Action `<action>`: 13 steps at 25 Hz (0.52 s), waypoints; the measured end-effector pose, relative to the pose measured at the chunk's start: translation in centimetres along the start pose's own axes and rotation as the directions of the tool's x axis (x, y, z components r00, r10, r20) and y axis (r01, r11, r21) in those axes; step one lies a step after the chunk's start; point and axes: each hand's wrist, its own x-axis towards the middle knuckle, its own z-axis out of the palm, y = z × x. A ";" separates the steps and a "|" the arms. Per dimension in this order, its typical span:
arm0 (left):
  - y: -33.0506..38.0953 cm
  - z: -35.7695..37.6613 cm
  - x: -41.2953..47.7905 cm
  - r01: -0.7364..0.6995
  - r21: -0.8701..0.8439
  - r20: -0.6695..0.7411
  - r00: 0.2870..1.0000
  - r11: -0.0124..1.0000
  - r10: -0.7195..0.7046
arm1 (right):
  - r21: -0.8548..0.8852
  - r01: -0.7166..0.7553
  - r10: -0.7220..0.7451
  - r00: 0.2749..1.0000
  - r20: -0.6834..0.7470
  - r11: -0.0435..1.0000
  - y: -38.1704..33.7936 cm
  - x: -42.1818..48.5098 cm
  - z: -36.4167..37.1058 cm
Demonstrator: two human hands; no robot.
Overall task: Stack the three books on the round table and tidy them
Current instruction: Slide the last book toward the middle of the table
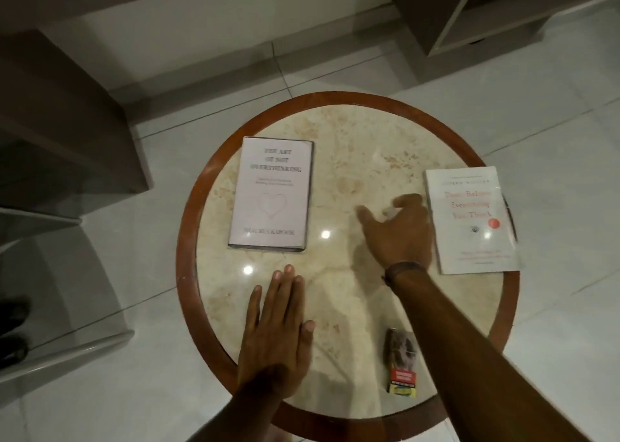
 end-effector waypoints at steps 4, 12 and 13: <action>-0.1 -0.1 -0.1 -0.005 0.012 -0.013 1.000 1.000 0.005 | -0.300 -0.222 0.162 0.964 -0.213 0.928 8.3 3.2 -7.1; 0.2 -0.7 0.0 0.000 0.029 -0.012 1.000 1.000 0.000 | -0.178 -0.278 0.287 0.958 0.027 0.944 9.5 3.3 -7.7; 0.2 -0.8 0.1 0.004 0.030 -0.008 1.000 1.000 -0.004 | -0.125 -0.287 0.296 0.953 0.059 0.950 9.2 3.1 -7.4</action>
